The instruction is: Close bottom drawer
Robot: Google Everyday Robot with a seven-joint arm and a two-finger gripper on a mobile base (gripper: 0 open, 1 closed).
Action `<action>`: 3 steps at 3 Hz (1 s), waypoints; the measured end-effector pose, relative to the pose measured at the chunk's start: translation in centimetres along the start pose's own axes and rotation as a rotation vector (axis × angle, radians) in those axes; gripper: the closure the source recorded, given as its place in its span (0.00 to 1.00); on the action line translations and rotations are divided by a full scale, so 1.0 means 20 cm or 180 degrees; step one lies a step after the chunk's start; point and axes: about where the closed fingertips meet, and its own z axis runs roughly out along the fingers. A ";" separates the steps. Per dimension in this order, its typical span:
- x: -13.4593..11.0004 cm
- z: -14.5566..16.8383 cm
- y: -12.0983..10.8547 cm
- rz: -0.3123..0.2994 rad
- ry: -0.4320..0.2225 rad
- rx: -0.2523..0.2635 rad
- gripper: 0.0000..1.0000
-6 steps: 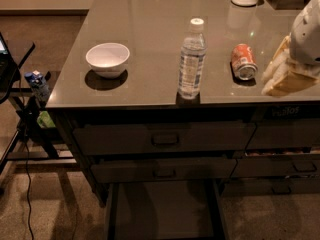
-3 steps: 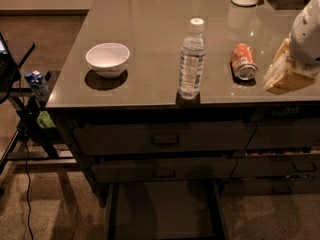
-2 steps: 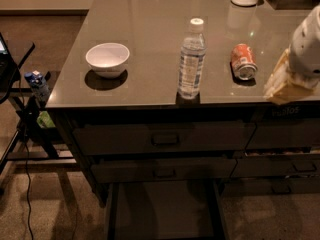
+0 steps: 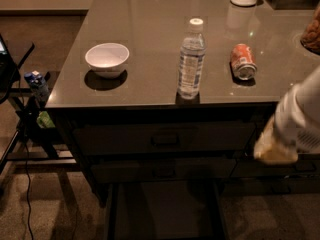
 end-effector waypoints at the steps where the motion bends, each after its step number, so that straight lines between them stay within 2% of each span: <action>1: 0.14 0.32 0.22 0.0221 0.0160 -0.0419 1.00; 2: 0.19 0.38 0.28 0.0232 0.0235 -0.0515 1.00; 3: 0.19 0.38 0.28 0.0232 0.0235 -0.0515 1.00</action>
Offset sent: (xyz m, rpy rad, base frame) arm -0.0344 0.0020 -0.0649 0.0163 0.1323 -0.0416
